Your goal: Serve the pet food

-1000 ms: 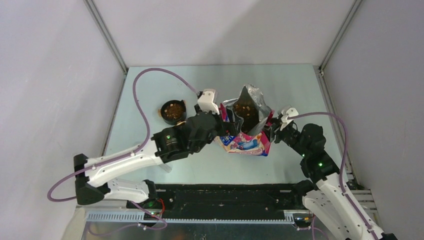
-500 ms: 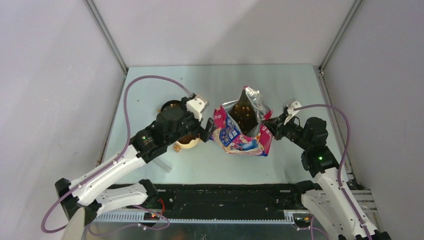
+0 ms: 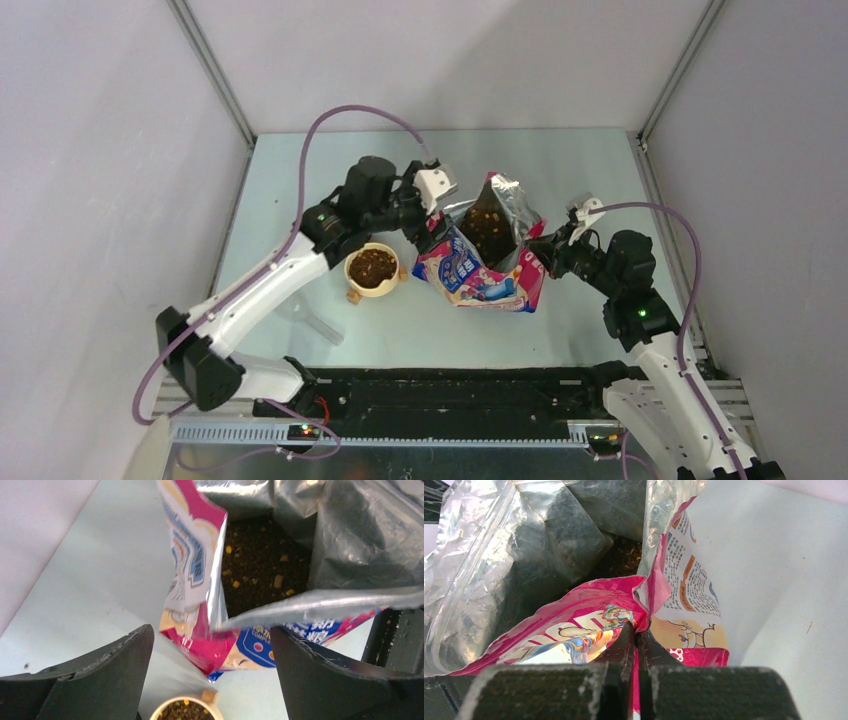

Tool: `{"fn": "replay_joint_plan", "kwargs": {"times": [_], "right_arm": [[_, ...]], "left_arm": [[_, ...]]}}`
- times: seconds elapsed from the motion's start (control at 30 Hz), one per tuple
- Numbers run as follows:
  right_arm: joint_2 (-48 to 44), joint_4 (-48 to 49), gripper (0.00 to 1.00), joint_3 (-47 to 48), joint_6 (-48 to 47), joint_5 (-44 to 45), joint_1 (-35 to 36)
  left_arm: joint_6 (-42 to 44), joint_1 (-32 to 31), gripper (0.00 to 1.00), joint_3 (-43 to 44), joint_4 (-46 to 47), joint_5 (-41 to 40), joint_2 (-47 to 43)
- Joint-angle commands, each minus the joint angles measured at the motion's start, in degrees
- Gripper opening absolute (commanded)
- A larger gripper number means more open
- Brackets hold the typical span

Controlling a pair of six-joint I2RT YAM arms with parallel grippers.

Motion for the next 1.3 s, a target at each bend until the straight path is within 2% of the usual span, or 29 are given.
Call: {"fn": "replay_joint_plan", "kwargs": {"times": [0.0,0.03,0.1,0.13,0.17,0.2,0.23,0.27,0.33,0.5,0.57,0.63,0.7,0.8,0.97,1.07,1.1,1.13,1.17,1.23,1.27], "right_arm": [[-0.3,4.6,0.00,4.1,0.2,0.5,-0.2],[-0.1,4.5,0.00,4.1,0.2,0.9,-0.2],[0.2,4.5,0.00,4.1,0.3,1.9,-0.2],[0.2,4.5,0.00,4.1,0.5,2.6,-0.2],[0.3,4.6,0.00,4.1,0.7,3.2,-0.2],[0.4,4.8,0.00,4.1,1.1,4.4,-0.2],[0.4,5.0,0.00,4.1,1.3,5.1,-0.2],[0.3,5.6,0.00,4.1,1.7,7.0,-0.2],[0.3,6.8,0.00,4.1,2.3,10.5,-0.2],[0.5,11.4,0.00,4.7,0.8,17.0,-1.0],[0.6,11.1,0.00,5.2,-3.2,17.5,-2.1],[0.9,11.7,0.00,5.4,-7.3,14.2,-3.8],[1.7,11.4,0.00,6.3,-9.1,6.9,-6.5],[3.4,11.1,0.00,7.7,-10.0,-1.3,-11.6],[6.9,9.5,0.00,9.7,-14.1,-18.4,-18.2],[10.5,-0.9,0.00,13.9,-25.7,-32.3,-21.5],[11.2,-10.6,0.00,15.2,-35.4,-38.1,-21.7],[12.6,-16.5,0.00,18.1,-41.2,-40.4,-21.8],[13.3,-28.2,0.04,19.5,-52.5,-43.5,-21.8],[14.6,-37.4,0.18,21.8,-62.1,-46.2,-21.9],[14.6,-37.9,0.21,22.2,-62.5,-46.6,-21.8]], "left_arm": [[6.9,0.1,0.88,7.5,-8.5,7.1,6.7],[7.7,0.1,0.85,9.4,-9.5,8.5,7.6],[7.8,0.1,0.71,11.7,-11.5,10.0,9.9],[7.7,0.1,0.58,12.2,-12.2,10.6,10.8],[7.4,0.1,0.50,12.7,-12.2,11.1,11.0],[6.9,0.1,0.33,12.8,-11.9,11.5,11.1],[6.6,0.1,0.24,12.7,-11.7,12.3,11.0],[5.5,0.1,0.09,12.4,-11.0,12.6,10.7],[2.6,0.1,0.01,11.7,-9.3,12.7,9.6],[-9.5,0.0,0.00,5.3,0.8,8.2,4.0],[-14.5,-0.3,0.00,1.2,5.4,6.4,1.2],[-18.8,-1.4,0.00,-2.9,8.6,6.0,-1.6],[-21.6,-3.5,0.00,-6.2,10.1,3.2,-4.6],[-23.1,-7.5,0.00,-10.8,11.4,-4.1,-8.7],[-25.5,-11.0,0.00,-13.4,11.0,-5.1,-12.9],[-26.0,-11.4,0.00,-14.9,10.5,-5.0,-13.9],[-26.0,-11.5,0.00,-15.3,10.4,-4.8,-14.3],[-26.0,-11.5,0.00,-15.5,10.2,-4.8,-14.5],[-26.1,-11.6,0.00,-15.6,10.0,-4.8,-14.9],[-26.0,-11.7,0.00,-15.4,9.5,-4.4,-15.4],[-26.0,-11.7,0.00,-15.1,9.3,-4.3,-15.5]]}}
